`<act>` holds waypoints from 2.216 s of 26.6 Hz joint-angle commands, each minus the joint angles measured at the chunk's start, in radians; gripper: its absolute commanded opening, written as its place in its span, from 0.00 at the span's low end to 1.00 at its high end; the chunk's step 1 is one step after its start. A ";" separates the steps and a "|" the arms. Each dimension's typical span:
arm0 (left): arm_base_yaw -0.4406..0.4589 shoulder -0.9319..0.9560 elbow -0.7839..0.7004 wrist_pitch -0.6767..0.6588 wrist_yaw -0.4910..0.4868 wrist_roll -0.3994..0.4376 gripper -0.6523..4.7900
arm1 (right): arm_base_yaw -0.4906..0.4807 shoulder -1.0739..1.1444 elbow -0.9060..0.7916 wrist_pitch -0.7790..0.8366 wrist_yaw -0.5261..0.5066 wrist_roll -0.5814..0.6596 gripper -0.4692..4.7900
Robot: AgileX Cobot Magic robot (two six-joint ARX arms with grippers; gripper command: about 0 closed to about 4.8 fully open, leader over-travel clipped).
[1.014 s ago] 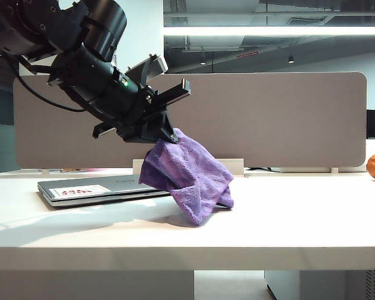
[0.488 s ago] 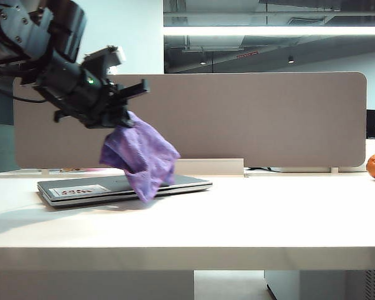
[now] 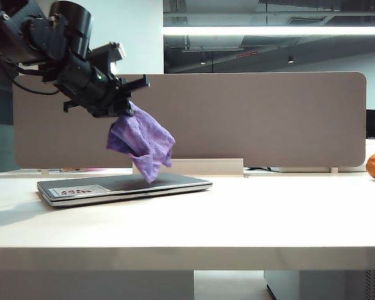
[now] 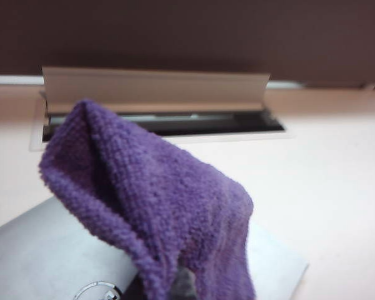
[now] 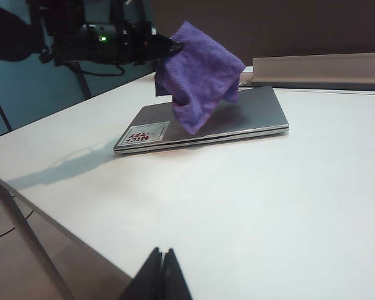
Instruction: Pick up the purple rag and put it over the laptop.
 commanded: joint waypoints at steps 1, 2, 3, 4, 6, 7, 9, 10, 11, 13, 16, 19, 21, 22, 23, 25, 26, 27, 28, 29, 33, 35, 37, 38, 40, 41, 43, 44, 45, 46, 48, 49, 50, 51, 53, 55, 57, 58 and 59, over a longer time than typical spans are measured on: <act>0.009 0.061 0.086 -0.094 -0.002 0.026 0.11 | -0.001 -0.002 -0.003 0.017 -0.005 0.000 0.13; 0.016 0.075 0.105 -0.115 0.002 0.026 0.11 | 0.000 -0.002 -0.003 0.017 -0.005 0.001 0.13; 0.026 0.092 0.126 -0.137 0.004 0.025 0.11 | 0.000 -0.002 -0.003 0.018 -0.005 0.000 0.13; 0.030 0.104 0.139 -0.155 0.004 0.026 0.11 | 0.000 -0.002 -0.003 0.018 -0.004 0.000 0.13; 0.053 0.132 0.162 -0.193 0.004 0.025 0.11 | -0.001 -0.002 -0.003 0.017 -0.001 0.000 0.13; 0.060 0.142 0.161 -0.198 0.003 0.024 0.11 | 0.000 -0.002 -0.003 0.017 -0.001 0.000 0.13; 0.082 0.153 0.162 -0.225 0.008 0.022 0.11 | -0.001 -0.002 -0.003 0.017 -0.001 0.000 0.13; 0.088 0.159 0.161 -0.239 0.008 0.022 0.11 | -0.001 -0.002 -0.003 0.017 -0.001 0.000 0.13; 0.100 0.166 0.161 -0.267 0.012 0.022 0.11 | -0.001 -0.002 -0.003 0.017 -0.001 0.000 0.13; 0.109 0.172 0.161 -0.298 0.011 0.028 0.11 | -0.001 -0.002 -0.003 0.017 0.000 0.000 0.13; 0.112 0.174 0.160 -0.299 0.012 0.055 0.15 | -0.001 -0.002 -0.003 0.017 0.000 0.000 0.13; 0.112 0.174 0.161 -0.299 0.012 0.074 0.42 | 0.000 -0.002 -0.003 0.016 -0.001 0.000 0.13; 0.112 0.173 0.161 -0.302 0.012 0.074 0.59 | -0.001 -0.002 -0.003 0.011 -0.001 0.000 0.13; 0.113 0.173 0.161 -0.305 0.011 0.074 0.64 | 0.000 -0.002 -0.003 0.009 -0.001 0.000 0.13; 0.117 0.173 0.161 -0.307 0.012 0.074 0.68 | 0.000 -0.002 -0.003 0.006 -0.001 0.000 0.13; 0.122 0.171 0.161 -0.322 0.012 0.074 0.81 | 0.000 -0.002 -0.003 0.002 -0.001 0.000 0.13; 0.123 0.169 0.161 -0.330 0.012 0.074 0.86 | -0.001 -0.002 -0.003 0.000 0.000 0.000 0.13; 0.126 0.164 0.161 -0.344 0.009 0.074 0.91 | -0.001 -0.002 -0.003 -0.003 -0.001 0.000 0.13; 0.132 0.161 0.161 -0.352 0.006 0.074 0.94 | 0.000 -0.002 -0.003 -0.006 -0.001 0.000 0.13; 0.135 0.157 0.162 -0.363 0.005 0.073 0.96 | 0.000 -0.002 -0.003 -0.008 -0.001 0.000 0.13; 0.150 0.115 0.162 -0.413 -0.006 0.073 0.98 | 0.000 -0.002 -0.003 -0.011 -0.001 0.000 0.13; 0.158 0.089 0.162 -0.436 -0.007 0.073 0.98 | -0.001 -0.002 -0.003 -0.013 0.000 0.000 0.13; 0.161 0.058 0.162 -0.463 -0.007 0.073 0.98 | -0.001 -0.002 -0.003 -0.013 0.000 0.000 0.13; 0.166 0.021 0.162 -0.493 -0.007 0.073 0.95 | -0.001 -0.002 -0.003 -0.013 0.003 0.000 0.13; 0.166 -0.035 0.162 -0.544 -0.007 0.073 0.72 | -0.001 -0.002 -0.003 -0.013 0.038 -0.006 0.13; 0.166 -0.054 0.162 -0.564 -0.007 0.074 0.62 | -0.001 -0.002 -0.003 -0.013 0.057 -0.008 0.13; 0.166 -0.094 0.161 -0.611 -0.007 0.074 0.39 | -0.001 -0.002 -0.003 -0.013 0.120 -0.008 0.13; 0.166 -0.111 0.161 -0.631 -0.007 0.074 0.31 | -0.001 -0.002 -0.003 -0.013 0.153 -0.008 0.13; 0.166 -0.127 0.161 -0.649 -0.007 0.074 0.24 | -0.001 -0.002 -0.003 -0.013 0.187 -0.008 0.13; 0.166 -0.146 0.160 -0.669 -0.007 0.075 0.18 | -0.001 -0.002 -0.003 -0.013 0.229 -0.008 0.13; 0.166 -0.175 0.160 -0.701 -0.007 0.084 0.11 | -0.001 -0.002 -0.003 -0.013 0.288 -0.008 0.13; 0.166 -0.191 0.160 -0.718 -0.007 0.101 0.11 | -0.001 -0.002 -0.003 -0.013 0.323 -0.008 0.13; 0.166 -0.204 0.160 -0.732 -0.008 0.113 0.11 | -0.001 -0.002 -0.003 -0.013 0.352 -0.008 0.13; 0.166 -0.217 0.160 -0.748 -0.008 0.130 0.11 | -0.001 -0.002 -0.003 -0.013 0.386 -0.010 0.13; 0.166 -0.245 0.160 -0.786 -0.008 0.146 0.11 | -0.001 -0.002 -0.003 -0.013 0.439 -0.012 0.13; 0.166 -0.274 0.158 -0.819 -0.015 0.145 0.11 | -0.001 -0.002 -0.003 -0.013 0.500 -0.013 0.13; 0.166 -0.308 0.153 -0.859 -0.025 0.154 0.11 | -0.001 -0.002 -0.003 -0.013 0.575 -0.017 0.13; 0.166 -0.341 0.135 -0.866 -0.026 0.179 0.11 | -0.001 -0.002 -0.003 -0.013 0.607 -0.019 0.13; 0.166 -0.358 0.122 -0.864 -0.026 0.185 0.11 | -0.001 -0.002 -0.003 -0.013 0.618 -0.019 0.13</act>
